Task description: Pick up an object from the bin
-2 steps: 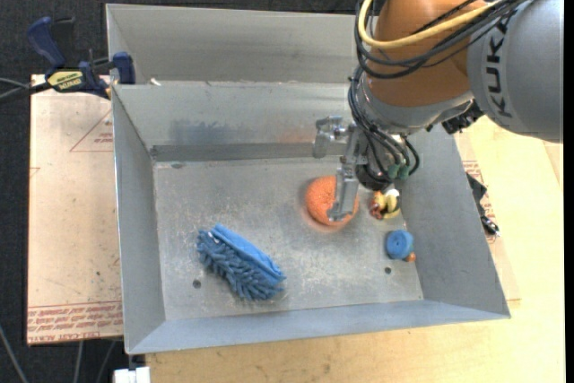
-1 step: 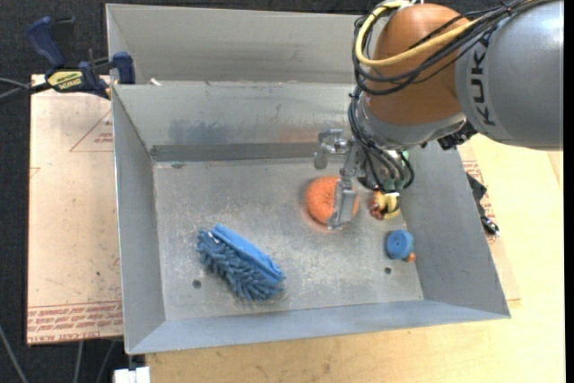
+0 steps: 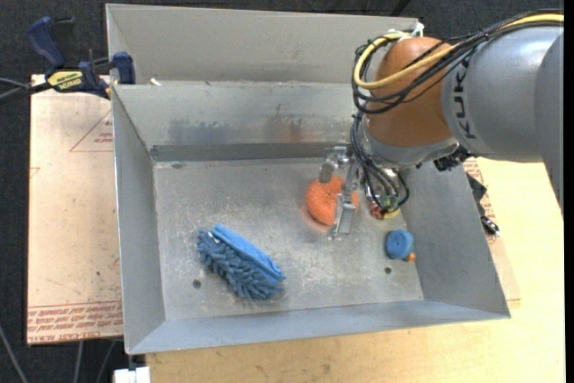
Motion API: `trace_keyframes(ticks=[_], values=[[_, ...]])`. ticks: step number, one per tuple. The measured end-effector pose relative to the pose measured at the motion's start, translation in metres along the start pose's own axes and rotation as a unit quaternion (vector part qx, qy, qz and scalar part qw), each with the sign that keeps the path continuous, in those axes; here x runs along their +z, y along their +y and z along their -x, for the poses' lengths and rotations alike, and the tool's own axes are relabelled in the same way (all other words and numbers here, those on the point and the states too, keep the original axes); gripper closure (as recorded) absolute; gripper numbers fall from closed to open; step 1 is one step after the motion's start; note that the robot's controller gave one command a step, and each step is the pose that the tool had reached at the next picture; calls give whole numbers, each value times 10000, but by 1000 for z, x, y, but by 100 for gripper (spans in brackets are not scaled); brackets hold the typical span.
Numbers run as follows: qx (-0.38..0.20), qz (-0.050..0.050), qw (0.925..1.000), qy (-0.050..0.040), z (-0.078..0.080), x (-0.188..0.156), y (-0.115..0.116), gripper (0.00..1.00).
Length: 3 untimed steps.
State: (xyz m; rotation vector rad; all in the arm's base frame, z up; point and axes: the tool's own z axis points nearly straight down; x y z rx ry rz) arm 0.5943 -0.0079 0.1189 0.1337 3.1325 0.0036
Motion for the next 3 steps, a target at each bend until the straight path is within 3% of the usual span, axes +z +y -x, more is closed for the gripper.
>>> trace_keyframes(ticks=[1,2,3], values=[[128,3,9999,-14,3,48,-10,0],[285,8,9996,-26,10,48,-4,0],[134,17,9999,-104,8,42,-9,100]])
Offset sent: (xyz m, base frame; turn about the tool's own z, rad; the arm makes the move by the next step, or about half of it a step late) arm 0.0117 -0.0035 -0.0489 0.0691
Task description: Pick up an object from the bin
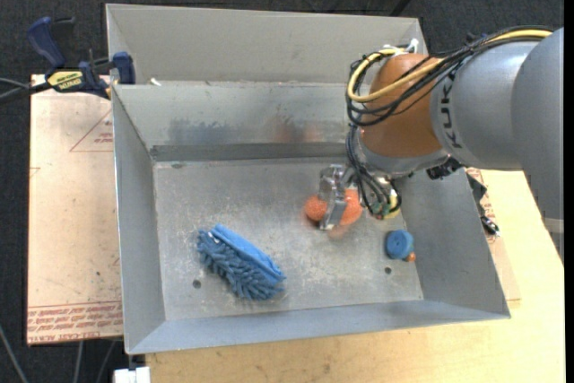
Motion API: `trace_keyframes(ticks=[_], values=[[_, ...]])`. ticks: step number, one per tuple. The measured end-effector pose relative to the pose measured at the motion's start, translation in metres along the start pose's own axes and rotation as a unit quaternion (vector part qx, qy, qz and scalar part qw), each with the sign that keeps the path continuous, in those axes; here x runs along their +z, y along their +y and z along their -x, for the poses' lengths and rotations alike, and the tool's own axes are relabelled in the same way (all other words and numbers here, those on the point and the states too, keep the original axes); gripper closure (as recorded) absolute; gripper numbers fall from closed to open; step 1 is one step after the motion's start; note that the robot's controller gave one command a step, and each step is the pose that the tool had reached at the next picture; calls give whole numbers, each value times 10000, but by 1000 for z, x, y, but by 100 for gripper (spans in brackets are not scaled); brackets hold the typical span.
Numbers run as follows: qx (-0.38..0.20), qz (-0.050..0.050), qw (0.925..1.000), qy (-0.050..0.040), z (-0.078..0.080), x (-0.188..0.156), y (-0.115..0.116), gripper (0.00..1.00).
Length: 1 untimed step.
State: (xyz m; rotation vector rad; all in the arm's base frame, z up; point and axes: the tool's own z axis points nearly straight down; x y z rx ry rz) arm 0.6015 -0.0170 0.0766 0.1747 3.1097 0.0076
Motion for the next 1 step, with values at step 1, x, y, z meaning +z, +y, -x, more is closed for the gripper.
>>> trace_keyframes(ticks=[1], values=[[-1,0,10000,0,0,0,0,100]])
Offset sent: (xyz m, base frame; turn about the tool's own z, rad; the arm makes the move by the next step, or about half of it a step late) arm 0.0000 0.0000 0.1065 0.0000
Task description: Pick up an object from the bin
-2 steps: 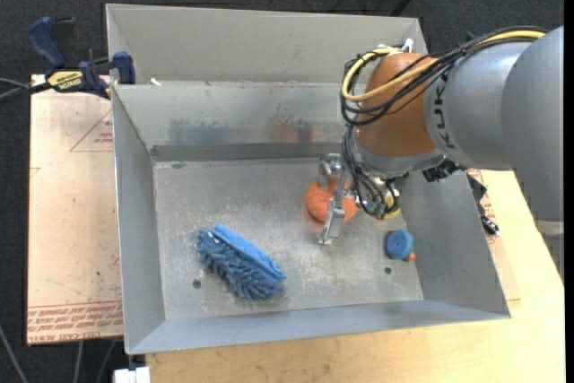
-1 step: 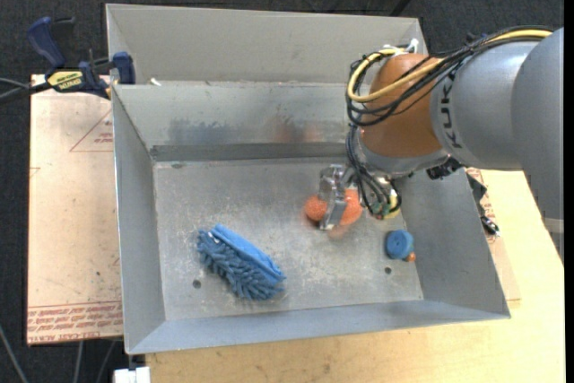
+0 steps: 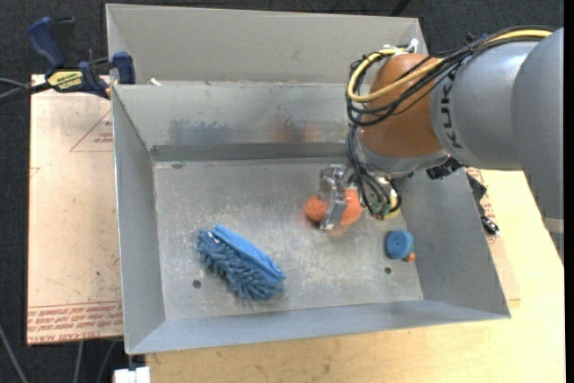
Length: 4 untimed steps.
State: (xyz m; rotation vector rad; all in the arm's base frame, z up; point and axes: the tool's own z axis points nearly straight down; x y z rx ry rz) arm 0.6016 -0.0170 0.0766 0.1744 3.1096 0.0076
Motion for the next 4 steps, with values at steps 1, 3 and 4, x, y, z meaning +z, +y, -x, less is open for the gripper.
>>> trace_keyframes(ticks=[1,3,4], values=[[0,-1,10000,24,-1,-4,0,100],[0,0,10000,12,0,-35,0,100],[0,1,10000,18,0,-43,0,100]])
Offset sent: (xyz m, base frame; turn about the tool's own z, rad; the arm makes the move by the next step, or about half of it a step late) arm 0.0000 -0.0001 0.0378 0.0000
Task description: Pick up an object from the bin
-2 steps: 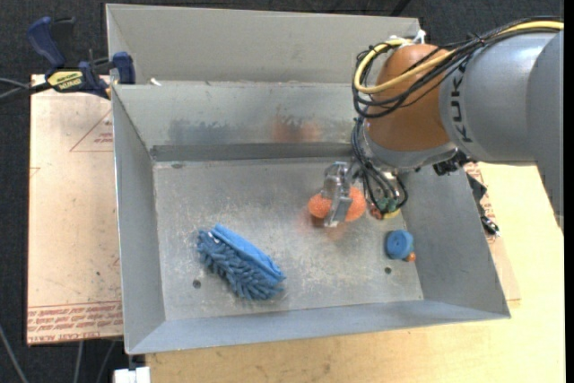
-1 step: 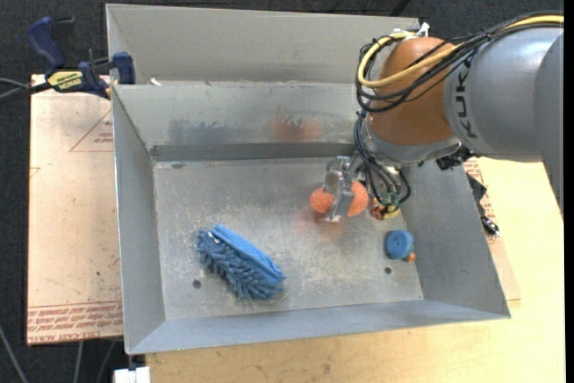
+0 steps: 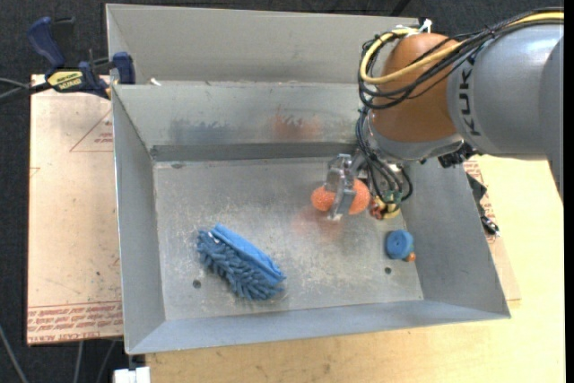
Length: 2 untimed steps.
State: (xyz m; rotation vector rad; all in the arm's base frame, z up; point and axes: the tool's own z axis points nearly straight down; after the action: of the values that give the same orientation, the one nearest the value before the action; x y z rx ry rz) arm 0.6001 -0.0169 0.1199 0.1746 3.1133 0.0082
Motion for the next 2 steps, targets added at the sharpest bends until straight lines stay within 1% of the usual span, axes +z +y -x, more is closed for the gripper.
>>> trace_keyframes(ticks=[2], values=[[1,-1,10000,34,-1,-19,0,100]])
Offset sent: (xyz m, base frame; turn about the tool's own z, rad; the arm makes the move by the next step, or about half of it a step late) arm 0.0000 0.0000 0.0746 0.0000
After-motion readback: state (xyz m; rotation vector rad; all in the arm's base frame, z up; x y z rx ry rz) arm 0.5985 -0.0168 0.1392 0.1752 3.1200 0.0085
